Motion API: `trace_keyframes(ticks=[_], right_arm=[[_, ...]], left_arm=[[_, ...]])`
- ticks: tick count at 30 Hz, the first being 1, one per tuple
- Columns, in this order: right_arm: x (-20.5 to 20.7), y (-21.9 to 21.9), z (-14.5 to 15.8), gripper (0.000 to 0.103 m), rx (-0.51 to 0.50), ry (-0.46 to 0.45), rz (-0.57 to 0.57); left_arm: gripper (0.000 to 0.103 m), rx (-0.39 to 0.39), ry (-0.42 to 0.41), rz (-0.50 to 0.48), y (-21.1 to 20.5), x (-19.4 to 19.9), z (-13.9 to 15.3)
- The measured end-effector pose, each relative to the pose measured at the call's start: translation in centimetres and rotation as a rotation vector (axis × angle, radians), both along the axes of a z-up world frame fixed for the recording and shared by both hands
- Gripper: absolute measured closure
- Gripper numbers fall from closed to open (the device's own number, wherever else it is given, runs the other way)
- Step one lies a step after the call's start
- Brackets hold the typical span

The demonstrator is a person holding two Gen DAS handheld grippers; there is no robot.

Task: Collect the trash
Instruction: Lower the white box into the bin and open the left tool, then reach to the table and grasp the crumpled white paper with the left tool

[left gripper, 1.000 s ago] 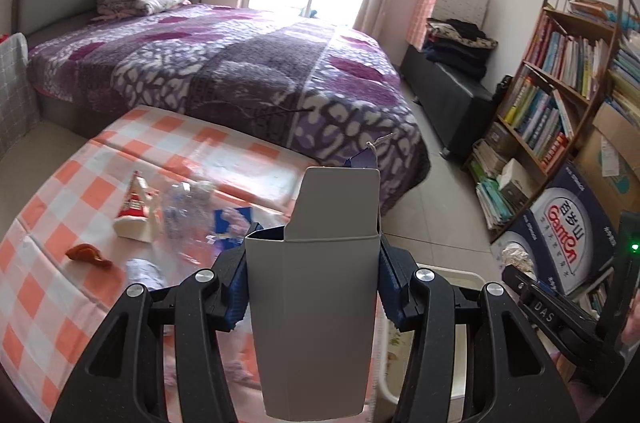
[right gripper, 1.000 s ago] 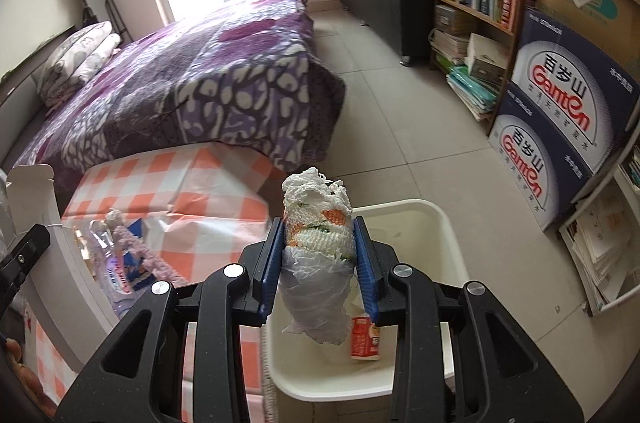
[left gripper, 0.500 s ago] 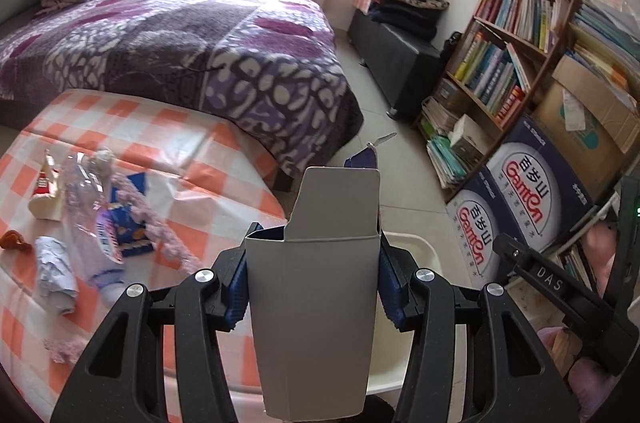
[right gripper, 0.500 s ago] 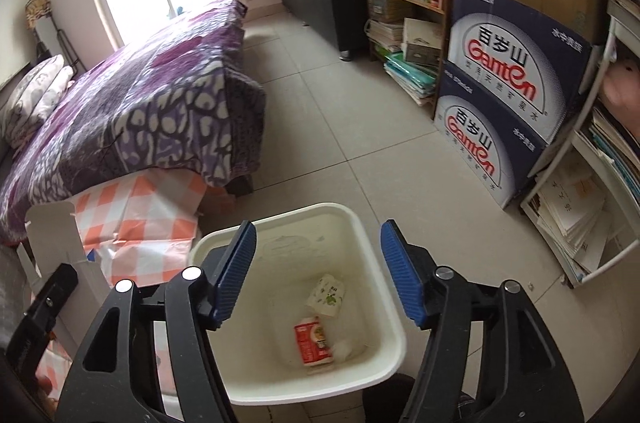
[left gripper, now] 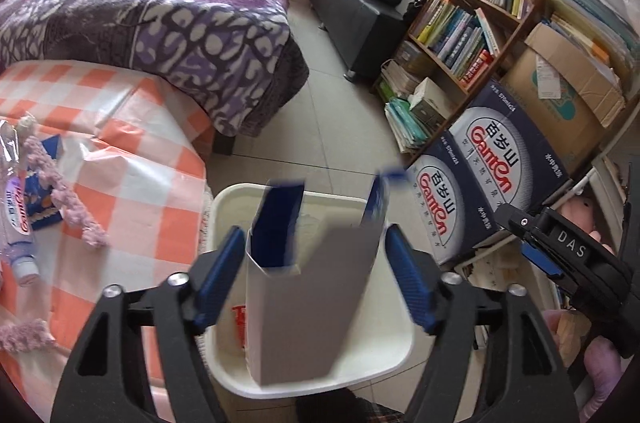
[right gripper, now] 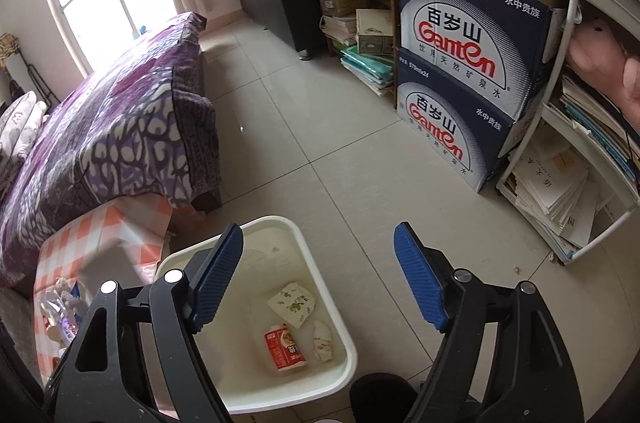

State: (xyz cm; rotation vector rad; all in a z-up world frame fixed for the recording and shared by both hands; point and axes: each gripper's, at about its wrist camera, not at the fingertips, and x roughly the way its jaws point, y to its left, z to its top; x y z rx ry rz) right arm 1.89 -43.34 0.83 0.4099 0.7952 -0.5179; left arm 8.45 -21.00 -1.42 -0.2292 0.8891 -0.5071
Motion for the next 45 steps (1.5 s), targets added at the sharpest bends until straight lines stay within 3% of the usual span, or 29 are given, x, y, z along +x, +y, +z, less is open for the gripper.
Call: trace_keyframes(ticks=[4,11,21,34,41,45], right_arm=[[-0.3,-0.2,0.2,0.020,0.002,-0.015,-0.014],[0.1,1.2,0.4,0.012,-0.009,-0.015,0.003],[2.0,5.7,-0.6,0.010,0.041,0.032,0.086],[4.8,14.4,-2.5,0.008,0.056,0.108,0.261],[5.7,18.9,-3.8,0.008,0.038,0.141,0.368],[6.2,21.9,-4.7,0.008,0.006,0.171,0.462]], left_arm=[[0.020,0.020,-0.014,-0.012,-0.5,-0.5,0.1],[0.017,0.087,-0.033,0.012,0.4,-1.0,0.6],[0.014,0.241,-0.002,0.131,6.1,-0.3,-0.1],[0.014,0.369,0.170,0.389,20.4,1.2,-2.6],[0.014,0.368,0.285,0.472,26.7,2.1,-4.3],[0.014,0.304,0.379,0.479,28.8,2.8,-5.9]])
